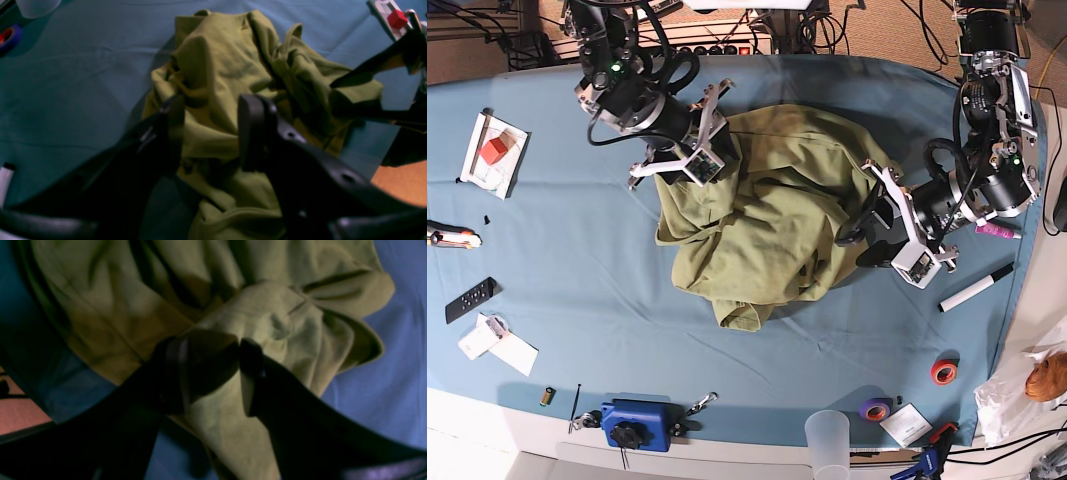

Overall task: Layout the t-shirt on the table in an organized manner, then fold the t-shirt properly
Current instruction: 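Lower the right gripper and grasp the shirt edge opposite the left gripper, then pull the shirt apart with the right gripper, left gripper releasing and repositioning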

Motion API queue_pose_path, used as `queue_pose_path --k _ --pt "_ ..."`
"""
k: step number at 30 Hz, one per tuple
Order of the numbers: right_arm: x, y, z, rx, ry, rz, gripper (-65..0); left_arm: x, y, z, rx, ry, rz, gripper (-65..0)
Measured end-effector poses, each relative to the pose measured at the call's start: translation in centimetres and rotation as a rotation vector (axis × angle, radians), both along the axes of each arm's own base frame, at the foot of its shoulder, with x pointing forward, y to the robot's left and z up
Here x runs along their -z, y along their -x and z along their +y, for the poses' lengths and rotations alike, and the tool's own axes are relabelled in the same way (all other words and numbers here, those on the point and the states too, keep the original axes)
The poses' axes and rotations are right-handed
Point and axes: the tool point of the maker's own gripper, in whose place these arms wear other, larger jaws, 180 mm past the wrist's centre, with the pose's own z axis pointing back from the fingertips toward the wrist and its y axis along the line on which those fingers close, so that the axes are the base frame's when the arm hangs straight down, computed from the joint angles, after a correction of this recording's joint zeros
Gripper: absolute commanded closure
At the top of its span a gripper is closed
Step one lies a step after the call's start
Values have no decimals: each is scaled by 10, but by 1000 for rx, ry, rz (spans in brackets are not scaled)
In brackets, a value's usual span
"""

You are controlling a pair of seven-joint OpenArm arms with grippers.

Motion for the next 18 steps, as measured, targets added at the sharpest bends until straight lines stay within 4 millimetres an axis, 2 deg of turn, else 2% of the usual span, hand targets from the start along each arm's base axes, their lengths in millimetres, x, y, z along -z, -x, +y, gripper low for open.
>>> queue_pose_path --k 3,5,8,13,18 --pt "0 -5 -7 51 21 -14 -237 0 0 -1 0 1 0 -269" --pt "0 -11 -17 108 52 -31 -160 0 0 0 0 2 0 -269" --pt "1 -17 -30 162 100 -50 -1 0 0 -1 0 2 0 -269" --pt "4 -21 -53 235 211 -66 0 -2 -1 -1 -1 9 -6 -269" --pt "-4 -31 -79 338 293 -131 0 -2 -1 -1 -1 10 -7 -269"
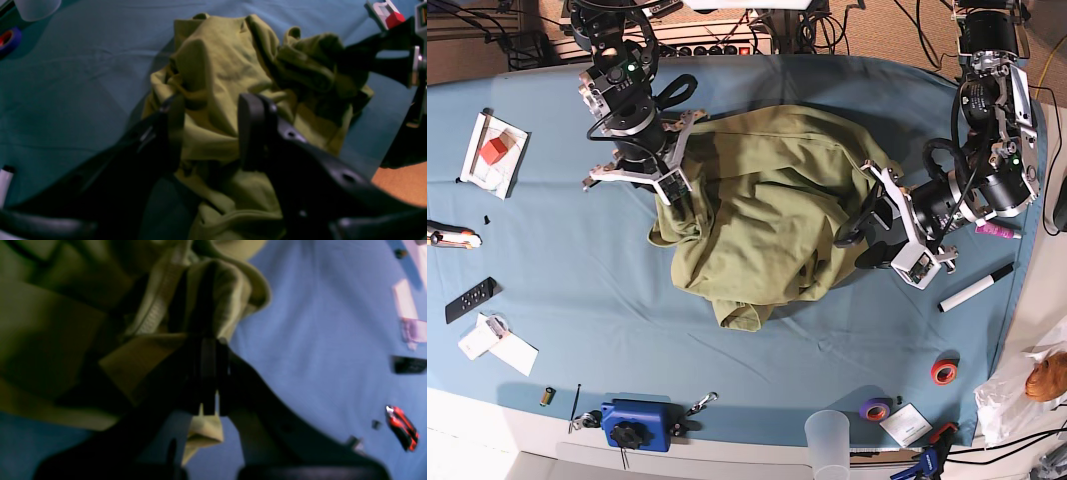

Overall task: Layout the t-shirt on the table in an organized manner, then fold the t-shirt properly
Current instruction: 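Pull the shirt apart with the right gripper, left gripper releasing and repositioning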

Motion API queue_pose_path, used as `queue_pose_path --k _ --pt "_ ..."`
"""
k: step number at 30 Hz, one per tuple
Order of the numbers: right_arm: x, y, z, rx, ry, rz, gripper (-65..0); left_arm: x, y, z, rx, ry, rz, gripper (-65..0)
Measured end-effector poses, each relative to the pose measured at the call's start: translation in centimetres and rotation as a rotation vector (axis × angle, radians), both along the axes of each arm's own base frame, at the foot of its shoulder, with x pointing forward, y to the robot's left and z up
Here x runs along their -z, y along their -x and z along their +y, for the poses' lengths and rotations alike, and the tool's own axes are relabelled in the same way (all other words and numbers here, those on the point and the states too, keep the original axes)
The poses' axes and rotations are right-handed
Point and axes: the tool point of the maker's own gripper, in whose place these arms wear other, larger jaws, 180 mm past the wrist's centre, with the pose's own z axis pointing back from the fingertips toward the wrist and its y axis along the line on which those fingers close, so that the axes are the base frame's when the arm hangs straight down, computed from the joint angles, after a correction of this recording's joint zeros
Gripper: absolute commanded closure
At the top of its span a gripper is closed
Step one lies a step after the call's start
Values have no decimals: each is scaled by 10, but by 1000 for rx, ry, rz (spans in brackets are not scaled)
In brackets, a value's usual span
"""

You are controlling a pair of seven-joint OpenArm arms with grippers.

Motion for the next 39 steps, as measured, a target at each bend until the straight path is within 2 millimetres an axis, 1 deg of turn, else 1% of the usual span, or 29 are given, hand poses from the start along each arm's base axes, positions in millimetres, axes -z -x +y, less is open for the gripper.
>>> queue_pose_path --k 2,4,6,9,11,13,15,18,20,23,25,27,31,33,37,39 --pt "-5 -5 -17 52 15 -26 0 0 0 0 0 0 0 -269" --pt "-11 -10 -40 119 34 -52 0 1 1 0 0 -2 4 -269" --pt "-17 -12 -63 181 51 -70 0 7 6 0 1 -3 25 -269" --pt "-28 -12 -104 297 71 -101 0 29 25 0 2 -6 100 -269" --pt "-33 -9 -126 369 35 -108 0 44 41 0 3 -8 156 -269" --pt "-37 -5 -145 433 -6 -116 0 56 55 0 2 -8 203 -269" --pt "-41 -1 -159 482 -47 -120 0 67 68 1 2 -8 246 -269" --pt "-38 5 -164 490 -97 -82 0 78 84 0 1 -4 296 -269" --pt "-34 9 -163 486 -118 -51 0 83 91 -3 0 4 322 -269" --pt "-26 16 -163 497 -110 8 0 95 101 1 -8 -47 354 -269" --pt "-26 17 -163 499 -109 12 0 103 98 10 -63 -80 380 -269" --pt "-26 17 -163 499 -109 11 0 107 91 21 -132 -115 375 -273" --pt "-26 17 -163 499 -108 12 0 103 73 40 -215 -155 327 -297" --pt "-26 18 -167 507 -85 11 0 98 64 44 -227 -159 304 -297" --pt "-32 22 -186 547 8 -9 0 102 72 40 -195 -165 338 -297" --pt "-44 26 -206 612 32 -60 0 102 72 39 -195 -166 337 -297"
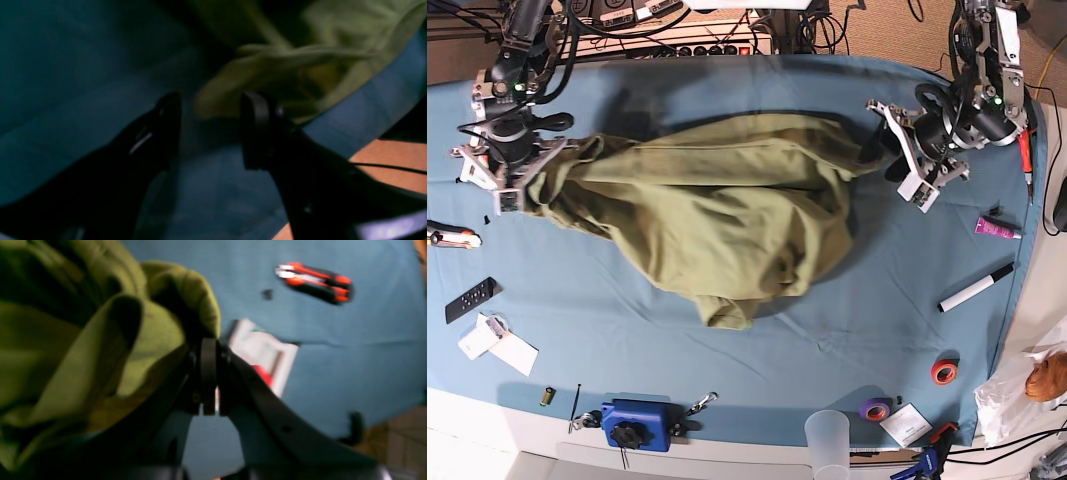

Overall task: Layout the t-shirt on the table in an organized manner, then fold the t-shirt properly
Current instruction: 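Pull the shirt apart with the right gripper, left gripper releasing and repositioning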

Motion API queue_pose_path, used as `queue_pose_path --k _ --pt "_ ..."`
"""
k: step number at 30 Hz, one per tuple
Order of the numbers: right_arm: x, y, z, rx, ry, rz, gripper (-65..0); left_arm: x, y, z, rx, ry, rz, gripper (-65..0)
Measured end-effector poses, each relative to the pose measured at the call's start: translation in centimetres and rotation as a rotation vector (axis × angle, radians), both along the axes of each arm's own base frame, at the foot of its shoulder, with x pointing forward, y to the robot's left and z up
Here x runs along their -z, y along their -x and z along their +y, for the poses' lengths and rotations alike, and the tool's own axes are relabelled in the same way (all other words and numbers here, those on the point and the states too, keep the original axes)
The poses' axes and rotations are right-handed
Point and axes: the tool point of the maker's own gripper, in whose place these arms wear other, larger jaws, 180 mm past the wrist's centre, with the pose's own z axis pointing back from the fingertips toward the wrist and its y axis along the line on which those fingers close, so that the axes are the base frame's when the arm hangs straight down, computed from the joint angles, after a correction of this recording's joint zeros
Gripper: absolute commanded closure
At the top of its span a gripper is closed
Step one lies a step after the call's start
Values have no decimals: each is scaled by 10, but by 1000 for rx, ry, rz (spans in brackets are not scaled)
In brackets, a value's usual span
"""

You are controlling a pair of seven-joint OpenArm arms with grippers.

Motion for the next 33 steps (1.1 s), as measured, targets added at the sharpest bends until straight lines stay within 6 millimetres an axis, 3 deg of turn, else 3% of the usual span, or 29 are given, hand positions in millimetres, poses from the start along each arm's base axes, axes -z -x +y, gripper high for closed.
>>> queue_pose_path --k 4,7,12,20,26,33 --pt "-32 19 -56 155 85 -63 0 -1 -1 0 -1 5 -2 -297" --pt "-42 32 -74 225 31 -105 0 -7 8 -16 36 106 40 -296" --pt "-37 27 -63 174 -57 -113 0 -35 26 -60 205 330 15 -296" --pt "-37 26 -60 165 -73 -120 0 -36 53 -129 396 390 -1 -296" --pt "-36 26 -60 162 -73 -116 0 -11 28 -133 339 148 -84 -296" --pt "-36 26 -60 163 -73 -115 0 -18 26 -159 422 142 -121 -296"
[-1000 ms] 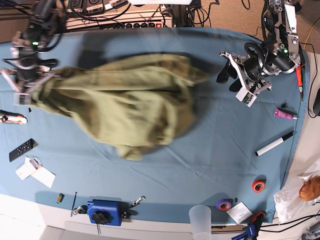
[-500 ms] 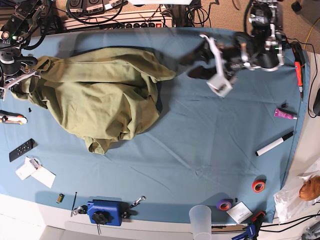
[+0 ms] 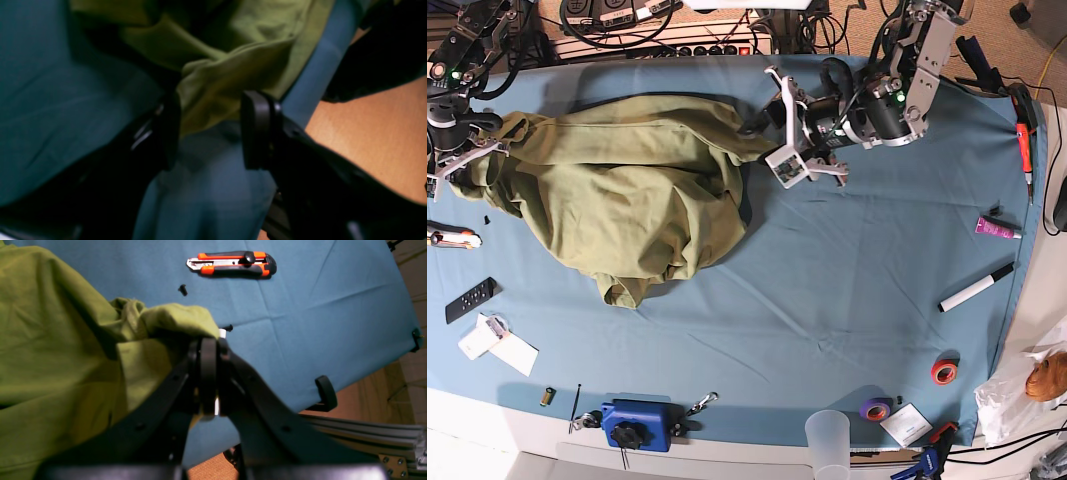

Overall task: Layout the t-shirt on the table in an organized manner, then fold the t-shirt properly
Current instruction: 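Pull the shirt apart with the right gripper, left gripper releasing and repositioning, then grasp the shirt with both grippers and lift it, stretching it out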

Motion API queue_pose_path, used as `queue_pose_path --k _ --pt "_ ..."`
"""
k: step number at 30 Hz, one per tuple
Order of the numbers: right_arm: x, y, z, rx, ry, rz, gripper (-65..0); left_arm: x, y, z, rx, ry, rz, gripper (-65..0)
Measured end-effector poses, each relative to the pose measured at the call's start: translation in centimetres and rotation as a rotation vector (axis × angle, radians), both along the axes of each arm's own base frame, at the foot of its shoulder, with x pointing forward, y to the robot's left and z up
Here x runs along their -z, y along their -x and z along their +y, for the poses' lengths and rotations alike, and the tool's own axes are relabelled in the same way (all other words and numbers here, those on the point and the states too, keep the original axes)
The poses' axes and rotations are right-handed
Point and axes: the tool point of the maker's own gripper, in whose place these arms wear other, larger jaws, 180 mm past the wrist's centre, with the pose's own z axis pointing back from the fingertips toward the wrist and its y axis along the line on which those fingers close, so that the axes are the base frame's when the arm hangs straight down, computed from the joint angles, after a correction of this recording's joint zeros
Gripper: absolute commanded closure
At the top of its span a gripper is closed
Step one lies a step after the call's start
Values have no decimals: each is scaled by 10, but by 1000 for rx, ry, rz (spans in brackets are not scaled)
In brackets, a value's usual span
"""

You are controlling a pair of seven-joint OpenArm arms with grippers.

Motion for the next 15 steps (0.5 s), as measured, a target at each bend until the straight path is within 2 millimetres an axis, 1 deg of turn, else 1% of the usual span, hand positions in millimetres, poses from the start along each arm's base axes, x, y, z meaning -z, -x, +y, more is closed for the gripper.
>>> queue_pose_path --k 4,6,8,11,12,14,15 --pt "0 0 0 0 0 -1 0 2 5 -8 27 0 6 -294" --pt "0 0 0 0 0 -1 0 4 5 -11 26 11 -1 -280" --pt "0 0 0 0 0 -1 0 11 -2 -7 1 -19 -33 -274" --pt "0 0 0 -1 0 -1 0 28 -13 4 -64 -77 -5 -274" --pt "0 0 0 0 0 -1 0 30 -15 6 -74 -85 -1 -274" --pt "0 0 0 -1 0 -1 0 29 -18 6 -78 -83 -7 -272" --pt "0 0 0 -1 0 -1 0 27 -19 5 -77 -76 -9 -249"
